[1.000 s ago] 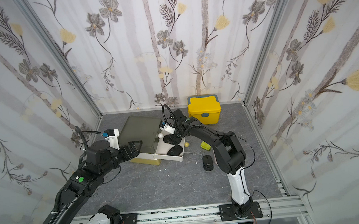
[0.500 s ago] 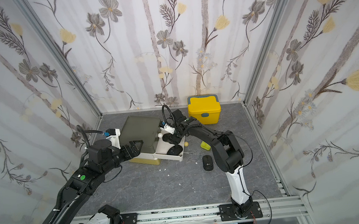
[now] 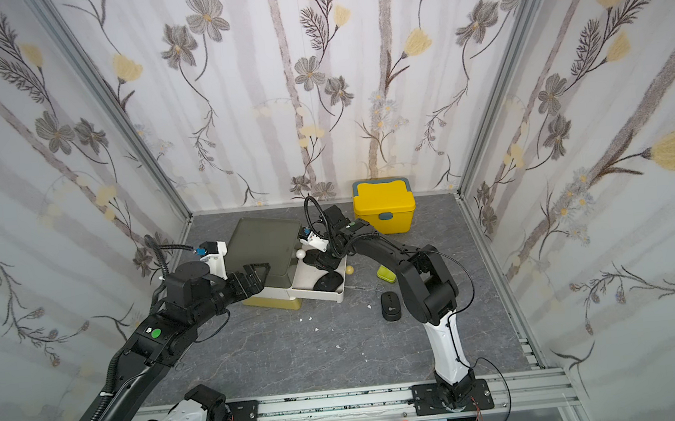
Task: Take the mice out of the drawer
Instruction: Pick up the mouse from the drawer.
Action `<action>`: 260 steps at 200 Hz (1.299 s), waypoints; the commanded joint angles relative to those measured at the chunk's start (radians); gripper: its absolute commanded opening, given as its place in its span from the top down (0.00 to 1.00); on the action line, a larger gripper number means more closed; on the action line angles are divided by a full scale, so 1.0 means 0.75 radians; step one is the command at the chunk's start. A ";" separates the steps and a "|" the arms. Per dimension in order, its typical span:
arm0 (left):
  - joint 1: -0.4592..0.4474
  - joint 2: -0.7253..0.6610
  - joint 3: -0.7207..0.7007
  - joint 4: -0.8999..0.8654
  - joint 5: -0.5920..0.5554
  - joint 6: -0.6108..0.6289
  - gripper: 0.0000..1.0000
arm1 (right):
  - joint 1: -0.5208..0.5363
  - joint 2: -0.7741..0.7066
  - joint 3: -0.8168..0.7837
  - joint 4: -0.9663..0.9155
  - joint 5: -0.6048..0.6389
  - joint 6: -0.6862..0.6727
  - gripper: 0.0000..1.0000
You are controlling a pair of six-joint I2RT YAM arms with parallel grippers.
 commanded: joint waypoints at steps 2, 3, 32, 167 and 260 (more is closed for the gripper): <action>0.000 -0.001 0.011 0.039 -0.004 -0.003 0.00 | -0.001 -0.005 0.008 0.062 -0.088 0.009 0.31; 0.000 -0.001 0.011 0.039 -0.004 -0.003 0.00 | -0.001 -0.005 0.007 0.064 -0.090 0.009 0.31; 0.000 -0.004 0.012 0.035 -0.002 -0.003 0.00 | -0.009 0.007 0.009 0.082 -0.124 0.020 0.29; 0.000 0.003 0.018 0.033 -0.007 0.001 0.00 | -0.012 0.016 0.017 0.088 -0.142 0.020 0.42; 0.000 -0.003 0.032 0.027 -0.009 -0.003 0.00 | -0.055 -0.140 -0.106 0.117 -0.095 0.120 0.49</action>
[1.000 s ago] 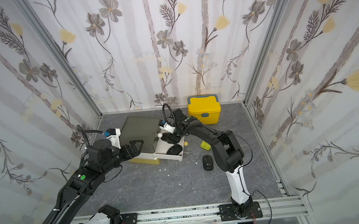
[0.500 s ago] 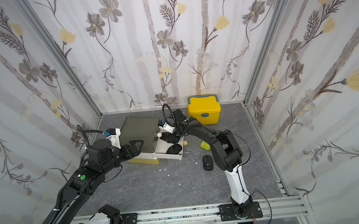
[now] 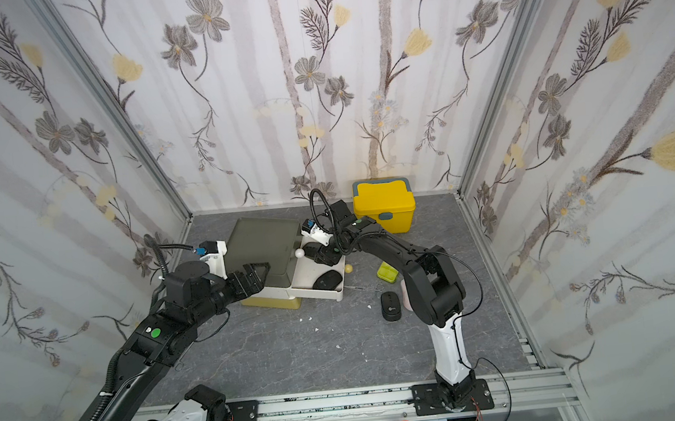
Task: Take the mice out of the drawer
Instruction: Pick up the mouse from the drawer.
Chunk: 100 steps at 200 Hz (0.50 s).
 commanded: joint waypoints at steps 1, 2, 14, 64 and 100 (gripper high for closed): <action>0.000 -0.006 0.022 0.027 -0.009 -0.005 0.00 | -0.008 -0.063 -0.048 0.029 0.002 0.060 0.49; 0.000 -0.005 0.022 0.027 -0.008 -0.005 0.00 | -0.008 -0.065 -0.052 0.031 0.000 0.063 0.49; 0.000 -0.005 0.031 0.025 -0.006 -0.009 0.00 | -0.018 -0.115 -0.101 0.063 -0.012 0.104 0.49; -0.013 0.013 0.059 0.045 0.075 -0.039 0.00 | -0.058 -0.367 -0.296 0.151 0.022 0.356 0.49; -0.075 0.010 0.060 0.061 0.069 -0.072 0.00 | -0.122 -0.578 -0.481 0.178 0.096 0.599 0.50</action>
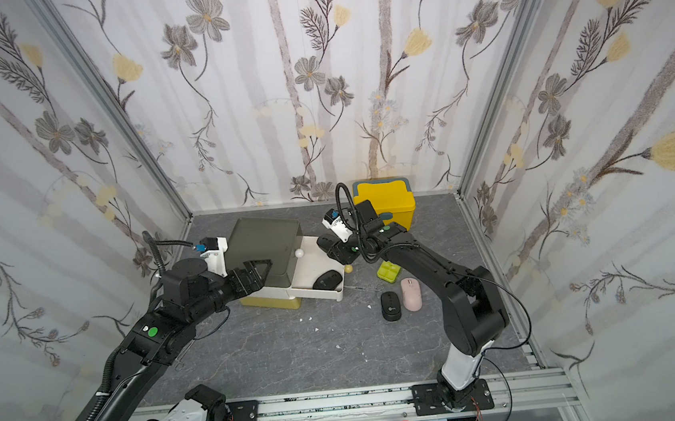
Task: Take the mice out of the drawer
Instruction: Pick up the mouse from the drawer, then place the mouse at the center of the board.
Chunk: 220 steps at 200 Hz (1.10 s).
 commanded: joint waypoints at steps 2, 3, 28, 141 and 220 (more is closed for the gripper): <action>-0.035 -0.003 0.003 0.060 0.018 -0.033 0.00 | -0.038 -0.139 -0.107 0.056 0.076 0.251 0.49; -0.037 0.000 0.003 0.060 0.019 -0.032 0.00 | -0.040 -0.145 -0.113 0.055 0.080 0.258 0.50; -0.100 0.020 -0.007 0.072 0.006 -0.045 0.00 | -0.044 -0.286 -0.242 0.025 0.183 0.407 0.50; -0.289 0.054 -0.102 0.219 -0.075 -0.132 0.00 | 0.246 -0.690 -0.877 0.058 0.613 0.944 0.51; -0.290 0.041 -0.122 0.206 -0.112 -0.138 0.00 | 0.495 -0.539 -0.976 0.187 0.803 1.151 0.51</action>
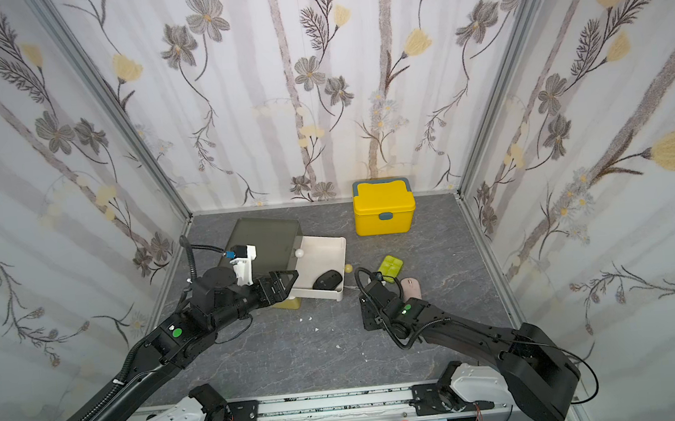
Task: Take the mice out of the drawer
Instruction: Place the mouse at the center of the board.
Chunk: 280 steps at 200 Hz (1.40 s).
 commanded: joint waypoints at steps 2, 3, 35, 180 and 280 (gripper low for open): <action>-0.001 -0.011 -0.008 0.034 -0.030 -0.006 0.00 | 0.047 0.048 0.014 0.071 0.111 0.092 0.51; -0.002 -0.012 -0.009 0.033 -0.030 -0.006 0.00 | 0.049 0.050 0.014 0.073 0.112 0.093 0.51; 0.000 -0.019 -0.006 0.019 -0.040 -0.004 0.00 | 0.079 0.121 0.018 0.103 0.161 0.138 0.51; -0.002 -0.008 0.010 -0.003 -0.070 0.007 0.00 | 0.110 0.301 -0.005 0.208 0.238 0.256 0.52; 0.000 0.001 0.012 -0.007 -0.077 0.015 0.00 | 0.108 0.351 0.040 0.193 0.239 0.251 0.41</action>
